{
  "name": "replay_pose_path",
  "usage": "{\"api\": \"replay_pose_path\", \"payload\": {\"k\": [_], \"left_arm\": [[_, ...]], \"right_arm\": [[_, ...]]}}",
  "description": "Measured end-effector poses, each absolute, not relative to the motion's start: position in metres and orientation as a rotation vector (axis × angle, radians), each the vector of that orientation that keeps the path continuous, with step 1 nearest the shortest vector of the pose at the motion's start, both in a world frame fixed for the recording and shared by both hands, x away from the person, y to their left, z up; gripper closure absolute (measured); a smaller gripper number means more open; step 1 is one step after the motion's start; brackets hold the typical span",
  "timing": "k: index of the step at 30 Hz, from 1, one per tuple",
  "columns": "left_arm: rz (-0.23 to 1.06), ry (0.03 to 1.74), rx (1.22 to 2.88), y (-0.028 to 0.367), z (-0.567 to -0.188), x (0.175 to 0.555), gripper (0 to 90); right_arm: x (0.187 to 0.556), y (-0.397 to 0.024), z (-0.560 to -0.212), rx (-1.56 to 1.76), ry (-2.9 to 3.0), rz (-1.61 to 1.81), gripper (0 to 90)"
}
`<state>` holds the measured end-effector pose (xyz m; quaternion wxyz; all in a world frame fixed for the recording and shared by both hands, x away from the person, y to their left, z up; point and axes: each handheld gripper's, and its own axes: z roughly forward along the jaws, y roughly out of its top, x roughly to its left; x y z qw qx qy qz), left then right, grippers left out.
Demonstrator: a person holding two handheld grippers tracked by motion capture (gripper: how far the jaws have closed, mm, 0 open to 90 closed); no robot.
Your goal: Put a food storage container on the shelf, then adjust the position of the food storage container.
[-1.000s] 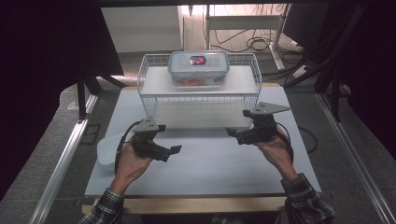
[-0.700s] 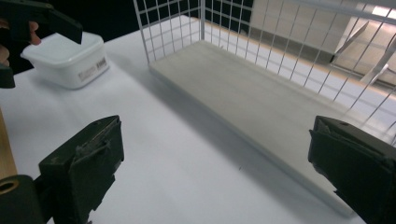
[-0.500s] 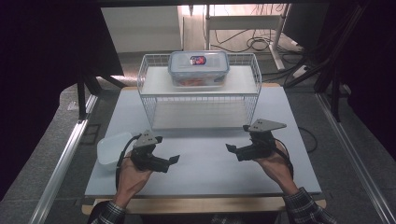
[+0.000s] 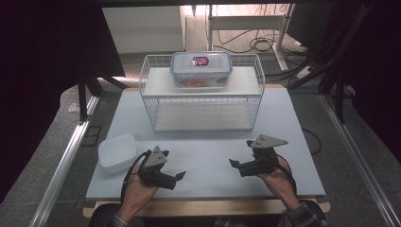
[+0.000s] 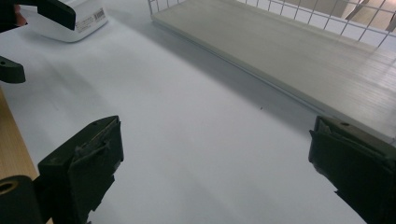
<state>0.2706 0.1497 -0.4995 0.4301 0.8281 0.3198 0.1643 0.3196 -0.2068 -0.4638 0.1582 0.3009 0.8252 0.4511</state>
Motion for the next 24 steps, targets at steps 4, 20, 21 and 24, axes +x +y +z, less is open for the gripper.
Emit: {"api": "replay_pose_path", "payload": {"k": [4,20,21,24], "left_arm": [[0.395,0.795,2.066,0.149,-0.504,0.269,3.9],[0.394,0.867,2.112,0.155,-0.513,0.274,3.8],[0.406,0.881,2.112,0.155,-0.51,0.274,3.7],[0.414,0.907,2.084,0.159,-0.502,0.276,4.8]], "right_arm": [[0.315,-0.21,-0.47,0.862,2.36,1.273,3.1],[0.313,-0.222,-0.488,0.922,2.399,1.212,3.2],[0.313,-0.222,-0.488,0.922,2.4,1.209,3.2],[0.314,-0.222,-0.489,0.927,2.398,1.206,3.2]]}}
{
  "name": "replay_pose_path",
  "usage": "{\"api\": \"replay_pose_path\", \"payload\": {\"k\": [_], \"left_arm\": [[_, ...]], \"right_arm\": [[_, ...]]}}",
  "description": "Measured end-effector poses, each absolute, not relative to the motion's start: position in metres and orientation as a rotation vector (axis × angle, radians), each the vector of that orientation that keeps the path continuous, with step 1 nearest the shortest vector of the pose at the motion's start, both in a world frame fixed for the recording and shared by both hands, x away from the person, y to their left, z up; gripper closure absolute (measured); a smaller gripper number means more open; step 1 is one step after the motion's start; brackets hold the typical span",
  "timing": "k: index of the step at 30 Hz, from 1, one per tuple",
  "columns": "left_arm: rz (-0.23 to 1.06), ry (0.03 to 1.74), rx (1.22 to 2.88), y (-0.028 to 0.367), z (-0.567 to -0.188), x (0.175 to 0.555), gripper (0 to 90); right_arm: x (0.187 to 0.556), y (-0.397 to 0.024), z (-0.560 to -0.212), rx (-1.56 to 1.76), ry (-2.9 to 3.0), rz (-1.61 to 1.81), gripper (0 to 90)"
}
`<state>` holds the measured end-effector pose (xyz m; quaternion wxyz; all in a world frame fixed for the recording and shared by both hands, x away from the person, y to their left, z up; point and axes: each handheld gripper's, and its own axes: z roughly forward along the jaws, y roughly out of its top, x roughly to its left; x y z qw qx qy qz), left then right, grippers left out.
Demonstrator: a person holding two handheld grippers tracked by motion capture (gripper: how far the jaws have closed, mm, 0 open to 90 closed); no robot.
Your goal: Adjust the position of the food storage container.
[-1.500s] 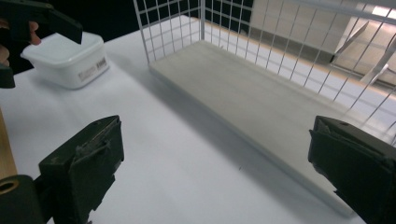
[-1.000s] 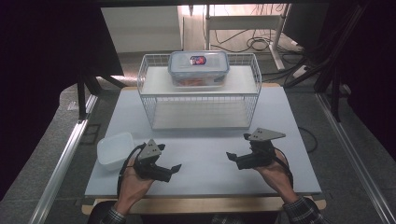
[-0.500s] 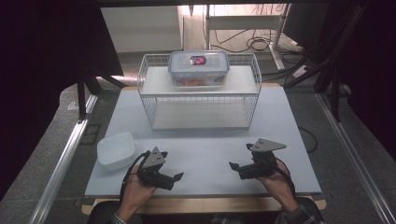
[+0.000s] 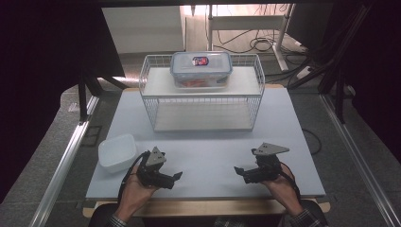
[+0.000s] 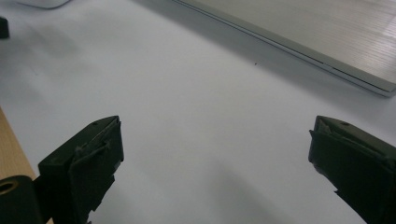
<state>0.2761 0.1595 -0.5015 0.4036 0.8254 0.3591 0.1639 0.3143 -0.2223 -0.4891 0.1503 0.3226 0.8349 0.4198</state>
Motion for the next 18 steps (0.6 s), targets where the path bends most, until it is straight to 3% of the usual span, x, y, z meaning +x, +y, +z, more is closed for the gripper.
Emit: {"api": "replay_pose_path", "payload": {"k": [5,11,18], "left_arm": [[0.476,0.963,2.048,0.175,-0.483,0.277,16.7],[0.567,1.075,1.978,0.213,-0.464,0.278,52.1],[0.712,1.235,1.907,0.27,-0.456,0.279,82.0]], "right_arm": [[0.315,-0.222,-0.49,0.93,2.396,1.204,3.2],[0.315,-0.219,-0.491,0.914,2.403,1.193,3.3],[0.315,-0.217,-0.491,0.903,2.41,1.182,3.5]]}}
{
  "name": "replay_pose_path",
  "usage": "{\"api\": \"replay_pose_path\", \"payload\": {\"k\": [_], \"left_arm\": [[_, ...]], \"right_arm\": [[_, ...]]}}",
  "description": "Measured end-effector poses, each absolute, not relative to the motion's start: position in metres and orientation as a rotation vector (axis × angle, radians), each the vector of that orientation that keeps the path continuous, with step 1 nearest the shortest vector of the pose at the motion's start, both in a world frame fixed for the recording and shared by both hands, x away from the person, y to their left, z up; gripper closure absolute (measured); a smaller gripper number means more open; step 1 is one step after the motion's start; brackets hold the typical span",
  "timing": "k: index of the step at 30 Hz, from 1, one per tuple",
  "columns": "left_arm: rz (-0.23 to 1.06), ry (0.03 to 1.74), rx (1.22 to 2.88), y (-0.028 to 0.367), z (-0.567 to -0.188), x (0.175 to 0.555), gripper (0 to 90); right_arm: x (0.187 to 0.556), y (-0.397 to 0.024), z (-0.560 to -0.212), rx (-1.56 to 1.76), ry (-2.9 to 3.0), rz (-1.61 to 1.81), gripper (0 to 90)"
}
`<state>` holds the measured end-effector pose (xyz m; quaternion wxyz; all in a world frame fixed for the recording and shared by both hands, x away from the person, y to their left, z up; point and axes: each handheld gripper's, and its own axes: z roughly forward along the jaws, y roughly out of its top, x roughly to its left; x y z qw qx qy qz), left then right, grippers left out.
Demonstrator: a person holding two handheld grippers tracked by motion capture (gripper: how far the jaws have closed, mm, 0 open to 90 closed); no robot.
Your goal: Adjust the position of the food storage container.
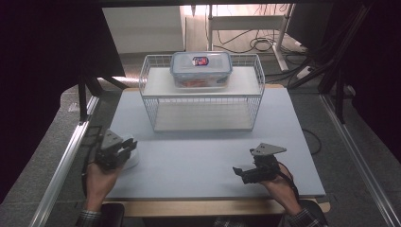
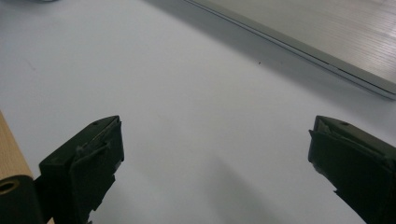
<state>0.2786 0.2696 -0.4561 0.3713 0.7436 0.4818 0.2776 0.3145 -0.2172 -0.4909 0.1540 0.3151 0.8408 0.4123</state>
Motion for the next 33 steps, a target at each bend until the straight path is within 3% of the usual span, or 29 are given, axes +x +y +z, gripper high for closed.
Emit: {"api": "replay_pose_path", "payload": {"k": [3,15,21,33], "left_arm": [[0.745,1.337,1.858,0.297,-0.46,0.278,89.9],[0.769,1.644,1.723,0.37,-0.504,0.278,90.0],[0.726,1.68,1.742,0.37,-0.52,0.293,90.0],[0.637,1.579,1.775,0.336,-0.516,0.303,90.0]], "right_arm": [[0.315,-0.217,-0.491,0.901,2.413,1.18,3.6],[0.314,-0.212,-0.494,0.877,2.44,1.149,4.0],[0.314,-0.211,-0.496,0.874,2.445,1.142,4.1],[0.315,-0.21,-0.496,0.871,2.45,1.139,4.1]]}}
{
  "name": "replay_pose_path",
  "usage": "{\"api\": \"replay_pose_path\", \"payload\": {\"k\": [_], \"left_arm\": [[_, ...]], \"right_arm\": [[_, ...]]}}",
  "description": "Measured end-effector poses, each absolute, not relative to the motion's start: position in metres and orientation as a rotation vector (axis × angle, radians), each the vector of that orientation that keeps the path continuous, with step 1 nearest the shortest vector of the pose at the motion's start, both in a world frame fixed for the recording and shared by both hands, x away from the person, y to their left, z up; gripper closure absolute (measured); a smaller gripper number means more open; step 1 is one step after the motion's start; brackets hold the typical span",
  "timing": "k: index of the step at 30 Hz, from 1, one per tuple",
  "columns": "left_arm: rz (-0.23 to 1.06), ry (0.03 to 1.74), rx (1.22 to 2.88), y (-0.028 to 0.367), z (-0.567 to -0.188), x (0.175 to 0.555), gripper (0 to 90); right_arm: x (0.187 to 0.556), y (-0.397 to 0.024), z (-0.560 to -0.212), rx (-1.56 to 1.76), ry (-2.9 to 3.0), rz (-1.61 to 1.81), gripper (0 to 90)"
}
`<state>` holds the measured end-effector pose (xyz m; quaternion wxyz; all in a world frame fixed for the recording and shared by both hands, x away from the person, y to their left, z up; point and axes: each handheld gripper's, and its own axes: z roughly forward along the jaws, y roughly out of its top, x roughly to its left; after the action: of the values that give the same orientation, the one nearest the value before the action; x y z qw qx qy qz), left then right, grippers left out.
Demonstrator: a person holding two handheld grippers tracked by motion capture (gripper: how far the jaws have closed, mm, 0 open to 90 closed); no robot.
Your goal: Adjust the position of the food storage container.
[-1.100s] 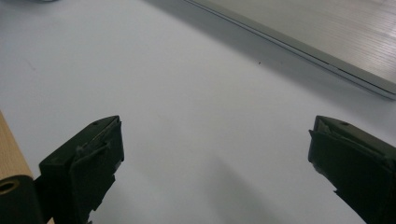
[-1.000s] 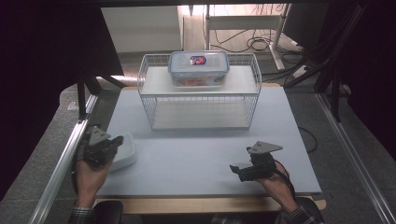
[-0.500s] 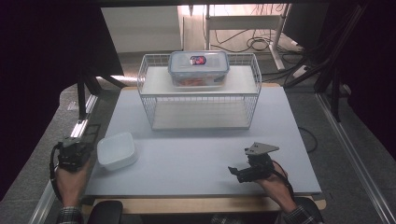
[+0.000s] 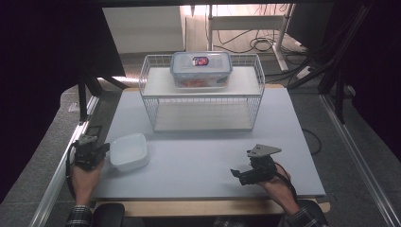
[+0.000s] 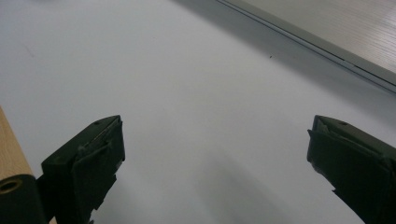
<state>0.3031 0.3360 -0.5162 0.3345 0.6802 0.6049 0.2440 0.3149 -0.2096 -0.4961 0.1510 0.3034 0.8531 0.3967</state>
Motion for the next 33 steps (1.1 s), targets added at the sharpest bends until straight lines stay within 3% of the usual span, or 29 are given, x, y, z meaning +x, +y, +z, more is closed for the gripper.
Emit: {"api": "replay_pose_path", "payload": {"k": [24,33], "left_arm": [[0.424,1.242,2.015,0.201,-0.511,0.321,90.0],[0.346,1.176,2.077,0.178,-0.514,0.31,89.9]], "right_arm": [[0.316,-0.21,-0.499,0.881,2.456,1.117,4.4],[0.318,-0.213,-0.499,0.891,2.452,1.118,4.4]]}}
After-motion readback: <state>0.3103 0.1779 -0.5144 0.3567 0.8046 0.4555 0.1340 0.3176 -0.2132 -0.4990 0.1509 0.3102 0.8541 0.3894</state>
